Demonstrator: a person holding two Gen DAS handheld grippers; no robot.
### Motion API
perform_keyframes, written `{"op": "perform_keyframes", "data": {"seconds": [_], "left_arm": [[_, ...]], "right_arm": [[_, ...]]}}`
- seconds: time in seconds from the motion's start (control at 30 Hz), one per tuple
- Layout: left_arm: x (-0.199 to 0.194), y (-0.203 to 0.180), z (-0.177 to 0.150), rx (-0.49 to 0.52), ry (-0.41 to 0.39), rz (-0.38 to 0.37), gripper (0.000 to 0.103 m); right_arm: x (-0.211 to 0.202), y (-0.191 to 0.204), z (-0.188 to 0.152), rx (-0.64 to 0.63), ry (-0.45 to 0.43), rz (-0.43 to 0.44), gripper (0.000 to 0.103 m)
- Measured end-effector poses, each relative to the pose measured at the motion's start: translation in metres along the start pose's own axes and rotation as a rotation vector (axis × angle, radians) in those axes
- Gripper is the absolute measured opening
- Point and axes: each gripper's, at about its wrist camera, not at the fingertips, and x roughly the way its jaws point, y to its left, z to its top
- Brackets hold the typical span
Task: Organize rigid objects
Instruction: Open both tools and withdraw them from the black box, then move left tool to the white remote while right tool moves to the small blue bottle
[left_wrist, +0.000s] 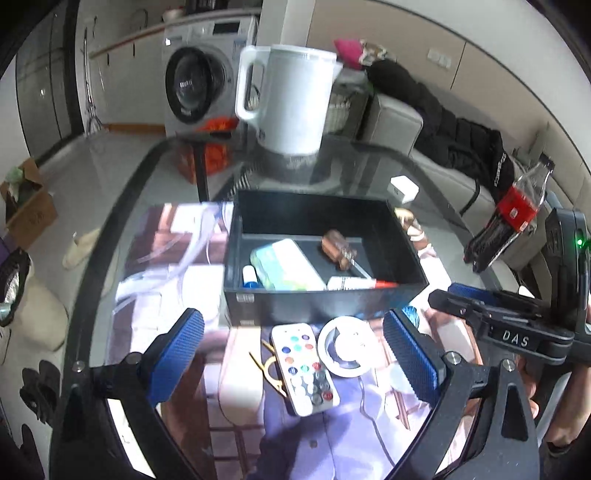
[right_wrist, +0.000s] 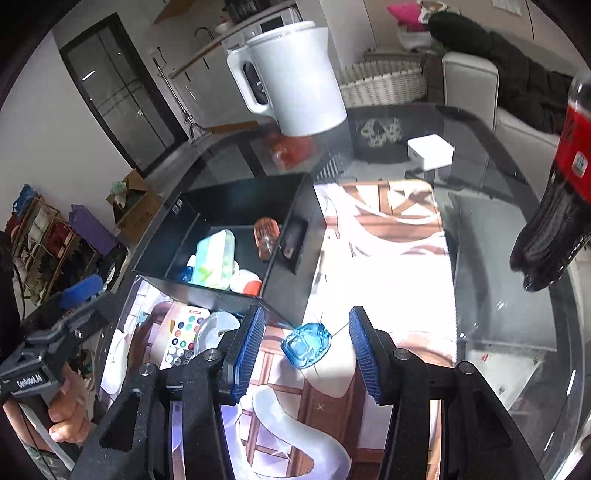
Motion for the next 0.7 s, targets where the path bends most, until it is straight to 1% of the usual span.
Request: {"op": "perform_keyframes", "data": {"seconds": [0.13, 0.3, 0.4, 0.47, 0.57, 0.63, 0.7], "left_arm": [[0.014, -0.004, -0.008, 0.027, 0.083, 0.001, 0.098], [0.023, -0.013, -0.018, 0.081, 0.135, 0.024, 0.098], [0.029, -0.016, -0.022, 0.094, 0.146, 0.055, 0.098], [0.034, -0.018, -0.024, 0.111, 0.162, 0.063, 0.098], [0.038, -0.021, -0.027, 0.127, 0.167, 0.084, 0.098], [0.042, -0.021, -0.027, 0.137, 0.173, 0.097, 0.096], [0.045, -0.023, -0.028, 0.144, 0.184, 0.103, 0.092]], "right_arm": [[0.013, -0.003, -0.005, 0.01, 0.045, 0.002, 0.049], [0.023, -0.001, -0.006, 0.008, 0.072, -0.003, 0.049], [0.028, -0.001, -0.007, 0.01, 0.082, -0.004, 0.049], [0.032, 0.0, -0.009, 0.011, 0.093, -0.003, 0.049], [0.038, 0.0, -0.01, 0.01, 0.103, -0.006, 0.049], [0.042, 0.001, -0.01, 0.004, 0.106, -0.018, 0.049], [0.046, 0.002, -0.009, 0.0, 0.108, -0.03, 0.049]]}}
